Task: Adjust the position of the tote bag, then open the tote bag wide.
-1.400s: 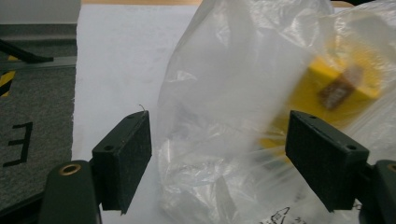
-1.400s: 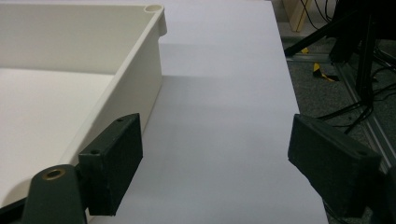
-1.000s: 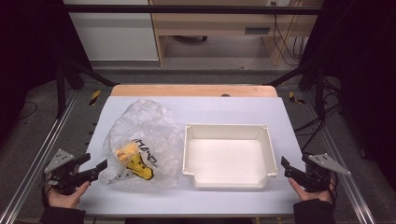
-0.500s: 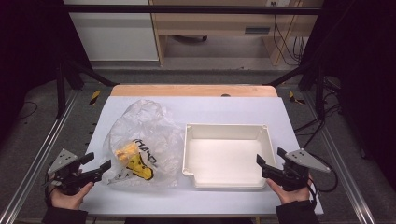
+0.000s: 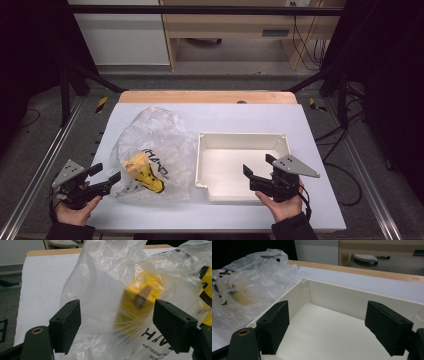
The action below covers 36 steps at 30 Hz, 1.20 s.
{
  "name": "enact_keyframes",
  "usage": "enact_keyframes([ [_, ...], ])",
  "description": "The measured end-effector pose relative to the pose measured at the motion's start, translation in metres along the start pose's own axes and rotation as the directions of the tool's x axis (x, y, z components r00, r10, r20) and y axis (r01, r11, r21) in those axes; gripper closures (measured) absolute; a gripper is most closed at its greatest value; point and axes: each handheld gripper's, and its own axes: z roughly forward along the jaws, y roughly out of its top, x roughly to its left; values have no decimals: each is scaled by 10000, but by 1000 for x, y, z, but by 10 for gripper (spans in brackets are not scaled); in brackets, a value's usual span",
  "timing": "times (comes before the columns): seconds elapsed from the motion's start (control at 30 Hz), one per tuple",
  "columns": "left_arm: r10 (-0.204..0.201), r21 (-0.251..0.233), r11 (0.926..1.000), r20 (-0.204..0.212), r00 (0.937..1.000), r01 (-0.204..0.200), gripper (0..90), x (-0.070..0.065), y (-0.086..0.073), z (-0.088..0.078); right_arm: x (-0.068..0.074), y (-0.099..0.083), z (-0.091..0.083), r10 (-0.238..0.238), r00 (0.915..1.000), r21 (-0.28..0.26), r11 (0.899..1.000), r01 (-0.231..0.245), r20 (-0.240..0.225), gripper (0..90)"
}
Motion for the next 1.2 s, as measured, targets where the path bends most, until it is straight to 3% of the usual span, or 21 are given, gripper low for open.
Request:
enact_keyframes([
  [0.4, 123, -186, 9998, -39, 9999, -123, 222, -2, 1, -2, 28, 5, 21, -280, 9986, 154, 9995, 287, -443, 196],
  [0.6, 215, -285, 9994, -108, 9997, -218, 224, -3, 0, -3, 49, 8, 35, -556, 9938, 217, 9981, 579, -964, 199],
  [0.83, 177, -349, 9992, -137, 9997, -182, 231, -1, 0, -5, 87, 17, 57, -882, 9760, 158, 9955, 932, -1991, 239],
  [0.97, 142, -363, 9992, -108, 9998, -145, 237, -1, 0, -6, 118, 18, 80, -1093, 9579, 378, 9916, 1236, -2655, 264],
  [1.2, 224, -458, 9987, -155, 9996, -231, 254, -1, 0, -7, 140, 12, 105, -1118, 9456, 763, 9870, 1414, -3055, 330],
])
